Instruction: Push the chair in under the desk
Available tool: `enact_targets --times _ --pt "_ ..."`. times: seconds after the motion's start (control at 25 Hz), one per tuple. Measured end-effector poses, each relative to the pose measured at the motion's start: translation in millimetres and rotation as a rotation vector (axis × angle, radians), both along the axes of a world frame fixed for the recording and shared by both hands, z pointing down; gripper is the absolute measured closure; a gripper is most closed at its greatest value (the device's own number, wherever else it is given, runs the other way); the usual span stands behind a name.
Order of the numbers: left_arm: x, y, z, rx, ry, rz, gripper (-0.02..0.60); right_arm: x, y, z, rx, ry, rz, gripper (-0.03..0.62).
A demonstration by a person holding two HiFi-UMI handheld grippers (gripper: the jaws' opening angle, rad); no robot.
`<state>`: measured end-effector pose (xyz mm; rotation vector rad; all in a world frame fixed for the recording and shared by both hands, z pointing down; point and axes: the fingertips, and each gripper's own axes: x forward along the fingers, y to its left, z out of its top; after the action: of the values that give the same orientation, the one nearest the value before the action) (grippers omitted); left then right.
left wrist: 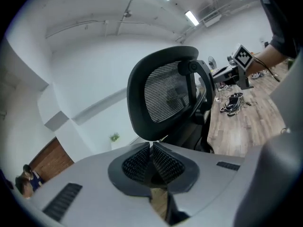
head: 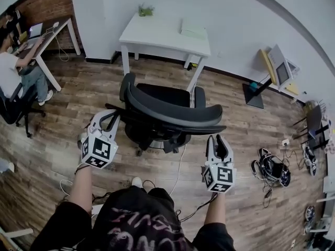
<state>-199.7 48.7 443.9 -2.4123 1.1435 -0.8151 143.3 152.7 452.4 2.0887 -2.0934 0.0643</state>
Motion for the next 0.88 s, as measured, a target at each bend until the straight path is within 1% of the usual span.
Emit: enact_targets --times 0.08,0.12,0.24,0.36,0.48,0.6,0.68,0.88 --pt "2 0 4 0.007 -0.046 0.029 0.563 -2 1 4 -0.023 0.041 -0.018 0.468" --pt "2 0 7 0.006 -0.064 0.042 0.550 -4 0 6 -0.035 0.066 -0.026 0.457" --pt "1 -2 12 0.004 -0.121 0.075 0.467 -9 -3 7 -0.062 0.145 -0.054 0.425" --pt "3 -7 14 0.010 -0.184 0.095 0.422 -9 -10 10 -0.105 0.224 -0.095 0.384" --pt "11 -10 20 -0.004 -0.235 0.112 0.382 -10 -15 22 -0.175 0.330 -0.163 0.358" --pt "13 -13 28 -0.007 -0.300 0.117 0.359 -13 -20 31 -0.212 0.418 -0.204 0.347" --pt "16 -13 33 -0.012 -0.333 0.118 0.353 -10 -24 34 -0.225 0.470 -0.212 0.344" --pt "25 -20 37 -0.021 -0.365 0.131 0.350 -3 -30 35 -0.248 0.631 -0.244 0.341"
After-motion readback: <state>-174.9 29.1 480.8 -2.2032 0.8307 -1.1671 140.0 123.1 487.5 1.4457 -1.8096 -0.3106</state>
